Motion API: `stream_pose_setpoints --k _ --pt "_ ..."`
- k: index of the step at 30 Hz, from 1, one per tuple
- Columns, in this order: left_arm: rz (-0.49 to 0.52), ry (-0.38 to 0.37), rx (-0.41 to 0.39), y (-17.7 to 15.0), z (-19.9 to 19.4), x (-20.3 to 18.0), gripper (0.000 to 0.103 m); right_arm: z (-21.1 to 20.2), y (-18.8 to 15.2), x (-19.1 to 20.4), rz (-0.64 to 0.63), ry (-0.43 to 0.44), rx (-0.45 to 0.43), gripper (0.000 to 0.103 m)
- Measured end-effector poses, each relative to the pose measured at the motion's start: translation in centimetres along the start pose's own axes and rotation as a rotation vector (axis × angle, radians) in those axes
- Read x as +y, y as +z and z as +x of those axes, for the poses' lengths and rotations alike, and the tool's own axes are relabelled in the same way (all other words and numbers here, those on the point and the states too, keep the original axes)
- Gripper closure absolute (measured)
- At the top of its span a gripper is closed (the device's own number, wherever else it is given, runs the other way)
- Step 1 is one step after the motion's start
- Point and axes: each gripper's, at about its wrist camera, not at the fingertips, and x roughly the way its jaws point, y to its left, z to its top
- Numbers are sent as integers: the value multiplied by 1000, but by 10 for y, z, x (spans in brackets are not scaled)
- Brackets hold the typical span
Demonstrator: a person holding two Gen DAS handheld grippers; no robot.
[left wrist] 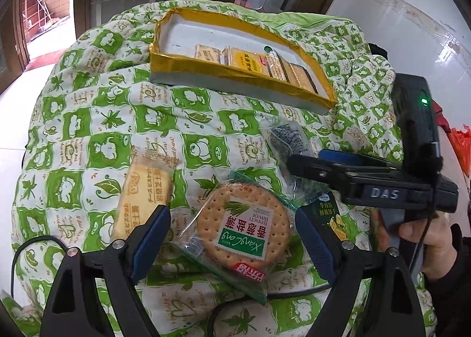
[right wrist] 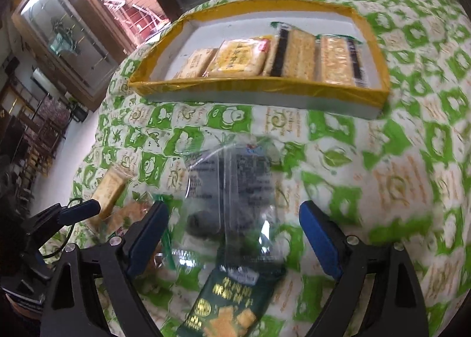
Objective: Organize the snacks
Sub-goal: 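Grasp the round Xiang Cong cracker pack with left tool while right tool grasps clear bag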
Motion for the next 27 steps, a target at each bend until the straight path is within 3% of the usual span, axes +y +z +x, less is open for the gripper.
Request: stream_pose_setpoints --k 4,6,9,16,25,26,27 --pt "-4 -8 3 -1 1 0 14 14 4 2 -13 -10 31 17" --pt "1 -12 2 -1 0 -1 14 17 4 3 -24 -16 37 31" --pt "29 -15 1 0 -1 -5 14 15 4 6 -35 -18 23 38" --pt "100 -49 48 -1 7 -13 14 -1 -1 18 -91 -28 -28 40" --pt "267 18 111 -6 32 -30 8 -3 -4 16 -92 -30 -4 39" --pt "280 23 108 -8 32 -31 9 -2 -4 16 -89 -28 -4 39" --pt "286 24 104 -9 32 -32 16 -3 -4 15 -86 -27 -5 39"
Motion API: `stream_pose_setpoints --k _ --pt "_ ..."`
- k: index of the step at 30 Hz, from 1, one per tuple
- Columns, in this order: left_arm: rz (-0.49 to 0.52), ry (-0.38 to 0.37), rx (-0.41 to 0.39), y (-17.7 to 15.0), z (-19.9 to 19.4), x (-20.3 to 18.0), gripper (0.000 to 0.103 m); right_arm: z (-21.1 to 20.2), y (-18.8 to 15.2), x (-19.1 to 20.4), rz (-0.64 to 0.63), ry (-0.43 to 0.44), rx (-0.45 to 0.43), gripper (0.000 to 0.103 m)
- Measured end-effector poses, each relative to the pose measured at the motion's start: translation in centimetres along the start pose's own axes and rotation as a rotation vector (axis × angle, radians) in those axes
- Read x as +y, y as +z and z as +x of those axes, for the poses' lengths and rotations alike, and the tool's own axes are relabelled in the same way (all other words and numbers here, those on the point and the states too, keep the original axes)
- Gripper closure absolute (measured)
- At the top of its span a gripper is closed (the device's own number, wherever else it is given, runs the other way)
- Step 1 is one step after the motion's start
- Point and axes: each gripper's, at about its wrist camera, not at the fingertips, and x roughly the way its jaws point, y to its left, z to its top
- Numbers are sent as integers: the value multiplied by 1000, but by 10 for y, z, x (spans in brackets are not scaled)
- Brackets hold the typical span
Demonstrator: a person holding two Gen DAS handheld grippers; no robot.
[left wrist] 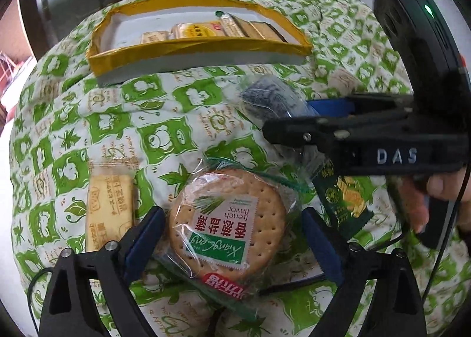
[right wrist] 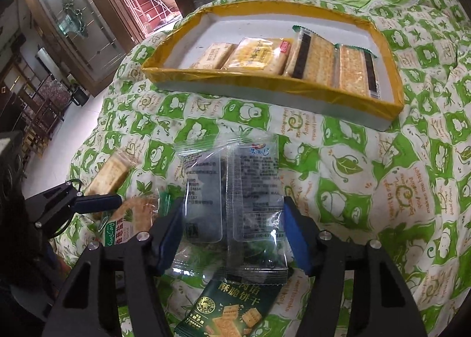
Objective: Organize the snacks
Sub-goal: 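Grasp the round Xiang Cong cracker pack with left tool while right tool grasps clear bag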
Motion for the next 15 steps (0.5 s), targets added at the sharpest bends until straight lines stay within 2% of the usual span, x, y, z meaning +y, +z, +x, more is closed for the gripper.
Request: stream_pose_setpoints --k 3,8,15 --pt "-11 -18 -13 -2 -4 0 22 -1 0 -1 5 -2 -2 39" --pt "-51 -48 -55 -6 -16 -2 23 -3 1 -3 7 -2 -11 39" --pt "-107 -8 -82 -16 -32 6 24 -3 0 -4 7 -3 0 39"
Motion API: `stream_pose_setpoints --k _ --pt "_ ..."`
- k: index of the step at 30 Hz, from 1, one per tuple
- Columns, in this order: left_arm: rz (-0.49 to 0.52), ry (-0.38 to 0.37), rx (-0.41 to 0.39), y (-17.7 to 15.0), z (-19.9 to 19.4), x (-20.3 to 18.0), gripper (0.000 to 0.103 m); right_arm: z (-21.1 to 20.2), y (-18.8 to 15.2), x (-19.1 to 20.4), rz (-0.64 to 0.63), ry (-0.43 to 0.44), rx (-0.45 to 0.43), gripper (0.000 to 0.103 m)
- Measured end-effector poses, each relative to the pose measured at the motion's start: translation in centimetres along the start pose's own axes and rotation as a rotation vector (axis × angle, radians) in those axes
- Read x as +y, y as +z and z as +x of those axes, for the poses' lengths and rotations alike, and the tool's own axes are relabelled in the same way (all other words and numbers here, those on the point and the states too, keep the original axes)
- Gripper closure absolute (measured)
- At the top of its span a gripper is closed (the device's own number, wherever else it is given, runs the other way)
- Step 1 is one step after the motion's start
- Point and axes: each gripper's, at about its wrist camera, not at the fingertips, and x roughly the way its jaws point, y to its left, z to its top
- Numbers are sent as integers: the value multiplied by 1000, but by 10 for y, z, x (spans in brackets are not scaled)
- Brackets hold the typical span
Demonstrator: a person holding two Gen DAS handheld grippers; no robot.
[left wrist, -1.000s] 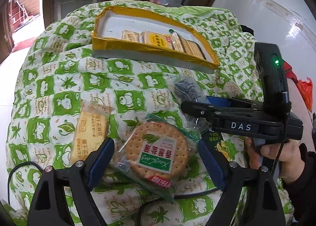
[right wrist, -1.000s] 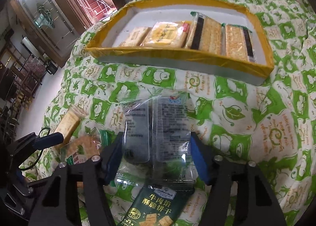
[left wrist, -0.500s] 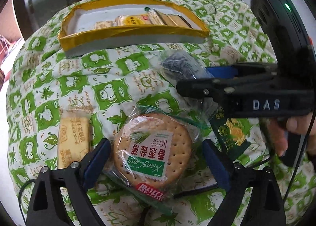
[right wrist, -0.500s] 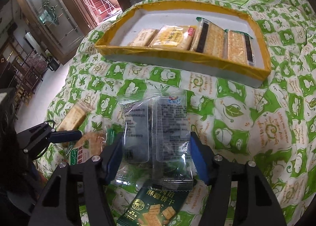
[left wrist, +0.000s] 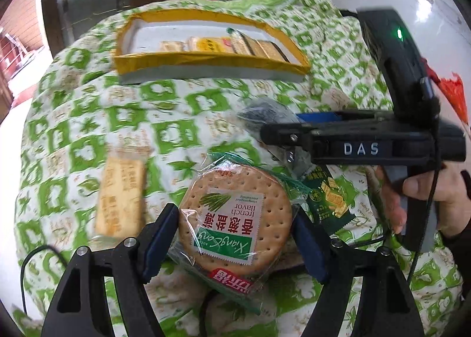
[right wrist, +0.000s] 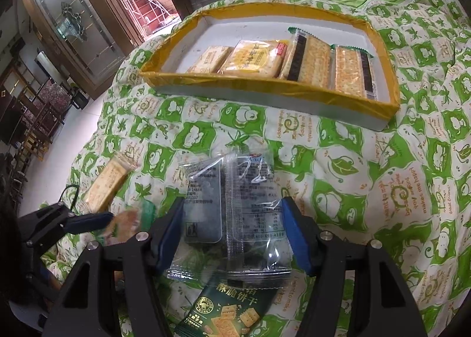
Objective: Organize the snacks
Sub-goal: 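Grasp the round Xiang Cong cracker pack with left tool while right tool grasps clear bag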
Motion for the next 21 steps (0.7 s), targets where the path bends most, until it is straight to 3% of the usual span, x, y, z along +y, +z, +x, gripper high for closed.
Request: stream_pose_setpoints --k 4,6,13,17,21 --pt "-49 11 -25 2 -7 12 24 1 0 3 -8 -2 3 37" --pt "-64 0 -30 2 -8 15 24 0 0 3 -6 -5 -2 31" --pt "-63 -7 -30 1 -7 12 24 2 -2 6 -26 -25 4 31" --pt "-70 -6 -35 1 -6 13 24 5 -3 11 -61 -69 9 44" --pt "-90 1 -47 3 -8 16 24 -14 0 9 -44 -54 -78 50"
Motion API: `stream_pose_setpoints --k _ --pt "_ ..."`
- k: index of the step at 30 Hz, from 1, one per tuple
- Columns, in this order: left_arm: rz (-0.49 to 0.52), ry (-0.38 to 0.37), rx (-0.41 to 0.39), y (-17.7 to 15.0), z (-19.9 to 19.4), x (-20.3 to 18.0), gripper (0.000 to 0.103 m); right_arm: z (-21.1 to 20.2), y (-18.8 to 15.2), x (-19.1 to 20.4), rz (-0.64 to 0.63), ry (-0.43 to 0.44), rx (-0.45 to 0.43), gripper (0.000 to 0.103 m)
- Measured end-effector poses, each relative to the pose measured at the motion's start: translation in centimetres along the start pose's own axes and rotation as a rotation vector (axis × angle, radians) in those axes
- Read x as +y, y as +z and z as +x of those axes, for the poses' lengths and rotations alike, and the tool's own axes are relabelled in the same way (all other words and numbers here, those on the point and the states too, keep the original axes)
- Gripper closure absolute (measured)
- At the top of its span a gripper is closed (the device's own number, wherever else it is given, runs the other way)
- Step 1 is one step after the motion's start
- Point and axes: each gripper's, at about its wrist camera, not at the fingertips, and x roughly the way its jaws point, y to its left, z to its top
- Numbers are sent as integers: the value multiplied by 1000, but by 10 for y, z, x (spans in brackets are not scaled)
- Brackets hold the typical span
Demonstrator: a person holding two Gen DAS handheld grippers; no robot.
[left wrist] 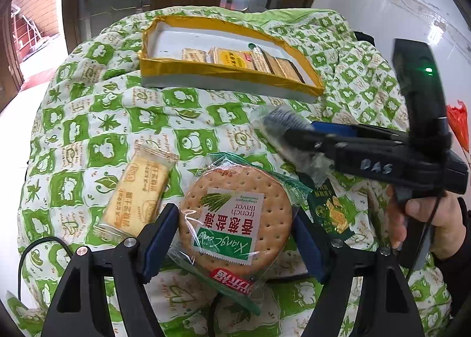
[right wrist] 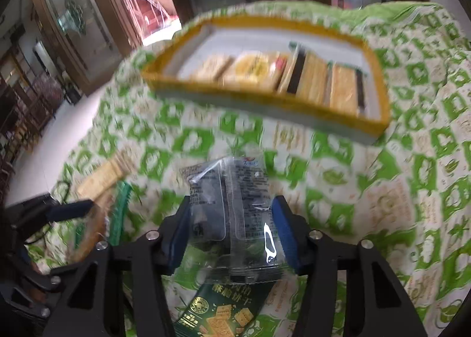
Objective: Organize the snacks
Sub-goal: 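Grasp the round Xiang Cong cracker pack with left tool while right tool grasps clear bag, then lift the round cracker pack and clear bag up off the quilt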
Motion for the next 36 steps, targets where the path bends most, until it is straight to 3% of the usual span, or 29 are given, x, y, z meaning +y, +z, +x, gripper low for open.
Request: stream_pose_setpoints --k 14,36 --pt "-67 64 -36 9 -7 9 24 -8 3 -4 18 28 -31 50" --pt "-81 107 -71 14 -16 8 24 -16 4 -7 34 47 -60 50"
